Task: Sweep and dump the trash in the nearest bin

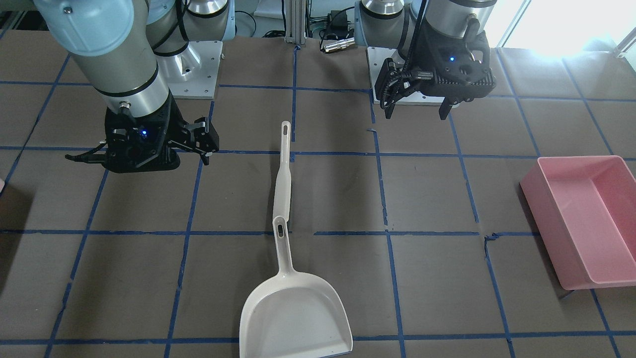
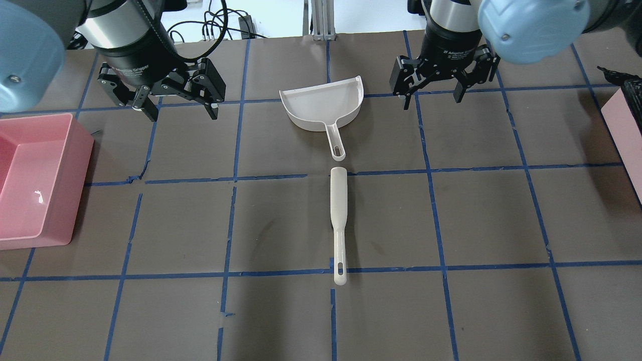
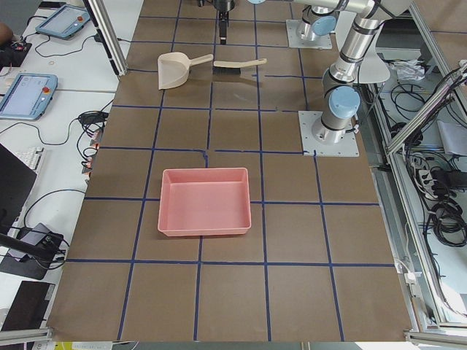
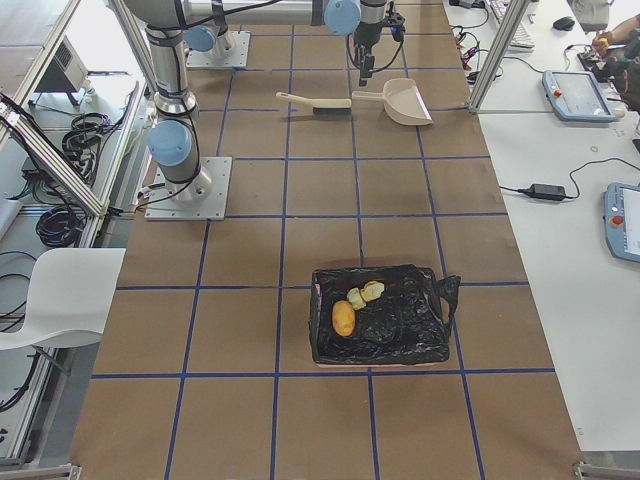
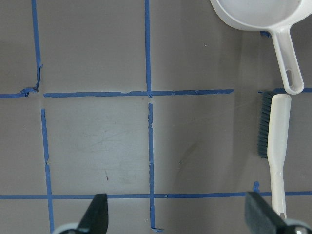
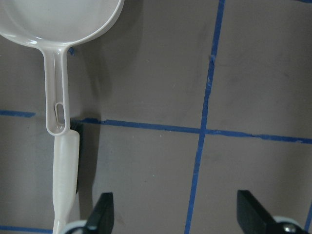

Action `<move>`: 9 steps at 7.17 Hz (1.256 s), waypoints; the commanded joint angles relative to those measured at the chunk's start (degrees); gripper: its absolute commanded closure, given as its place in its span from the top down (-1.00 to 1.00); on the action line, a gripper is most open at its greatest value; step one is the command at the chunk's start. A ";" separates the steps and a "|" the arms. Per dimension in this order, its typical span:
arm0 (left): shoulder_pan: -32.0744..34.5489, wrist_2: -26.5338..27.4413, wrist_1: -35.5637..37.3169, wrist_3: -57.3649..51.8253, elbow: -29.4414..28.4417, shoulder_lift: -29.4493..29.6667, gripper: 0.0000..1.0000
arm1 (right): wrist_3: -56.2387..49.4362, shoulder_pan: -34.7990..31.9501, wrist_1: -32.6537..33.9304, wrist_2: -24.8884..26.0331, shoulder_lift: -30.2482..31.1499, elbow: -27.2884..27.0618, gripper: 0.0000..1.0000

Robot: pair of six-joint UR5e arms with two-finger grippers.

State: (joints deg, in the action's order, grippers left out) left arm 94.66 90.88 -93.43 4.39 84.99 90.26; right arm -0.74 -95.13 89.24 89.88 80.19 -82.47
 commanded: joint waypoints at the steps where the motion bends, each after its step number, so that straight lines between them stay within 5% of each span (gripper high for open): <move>1: 0.00 0.00 0.00 0.00 0.00 0.00 1.00 | -3.11 2.74 -2.30 -0.23 1.20 -0.06 0.99; 9: 0.00 0.00 -0.09 0.00 0.18 0.00 1.00 | -3.31 2.41 -3.63 -0.41 5.15 -0.76 1.00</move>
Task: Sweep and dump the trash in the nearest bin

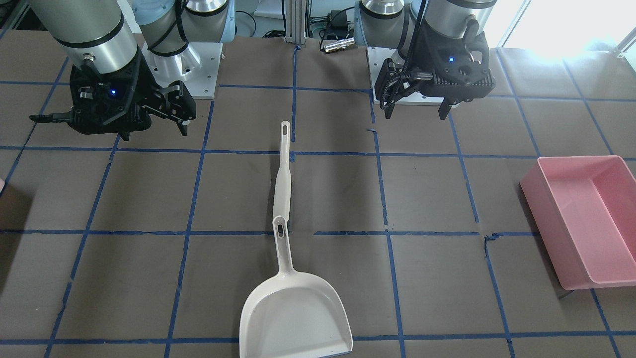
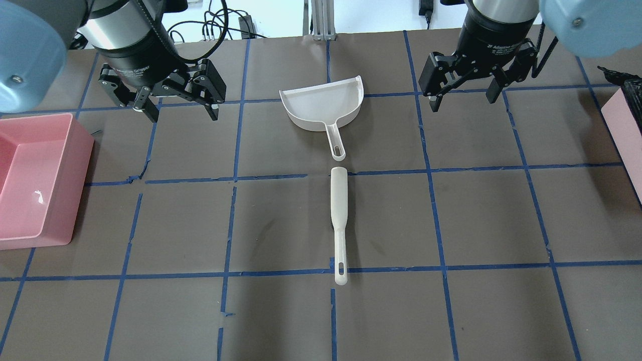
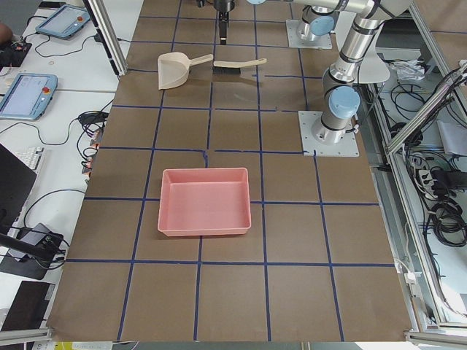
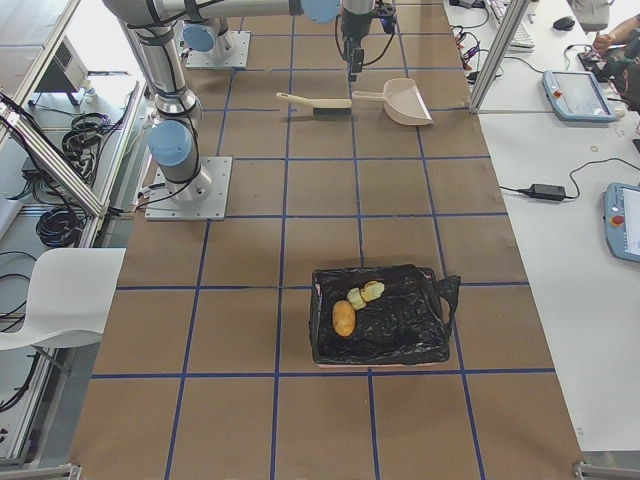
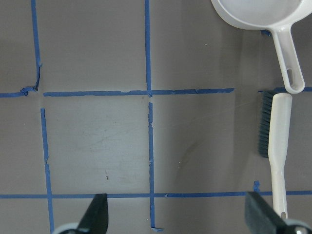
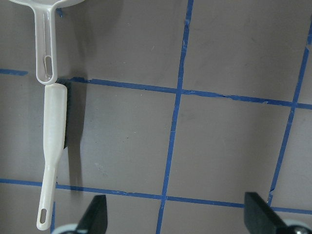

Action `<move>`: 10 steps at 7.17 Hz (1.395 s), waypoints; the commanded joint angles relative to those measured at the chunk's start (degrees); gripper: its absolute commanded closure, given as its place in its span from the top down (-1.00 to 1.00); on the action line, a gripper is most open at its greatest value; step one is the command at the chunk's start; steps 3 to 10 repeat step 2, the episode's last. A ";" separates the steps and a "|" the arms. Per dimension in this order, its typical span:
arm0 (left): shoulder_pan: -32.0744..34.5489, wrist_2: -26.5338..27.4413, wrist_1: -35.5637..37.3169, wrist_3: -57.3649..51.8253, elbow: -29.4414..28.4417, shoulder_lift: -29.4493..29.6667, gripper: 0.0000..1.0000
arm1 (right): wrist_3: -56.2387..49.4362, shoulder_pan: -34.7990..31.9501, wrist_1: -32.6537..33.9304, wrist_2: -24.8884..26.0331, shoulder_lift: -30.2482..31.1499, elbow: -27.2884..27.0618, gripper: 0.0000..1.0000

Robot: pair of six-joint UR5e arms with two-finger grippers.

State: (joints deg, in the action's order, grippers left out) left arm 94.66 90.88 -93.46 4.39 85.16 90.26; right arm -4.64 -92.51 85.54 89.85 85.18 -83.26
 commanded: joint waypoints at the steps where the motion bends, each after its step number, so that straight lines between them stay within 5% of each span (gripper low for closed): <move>1: 0.00 0.00 -0.05 0.00 0.01 0.00 1.00 | 0.59 -0.22 0.16 -0.29 -0.27 0.03 1.00; 10: 0.00 0.00 -0.05 0.00 0.09 -0.09 1.00 | 0.59 -0.22 0.07 -0.38 -0.19 -0.06 1.00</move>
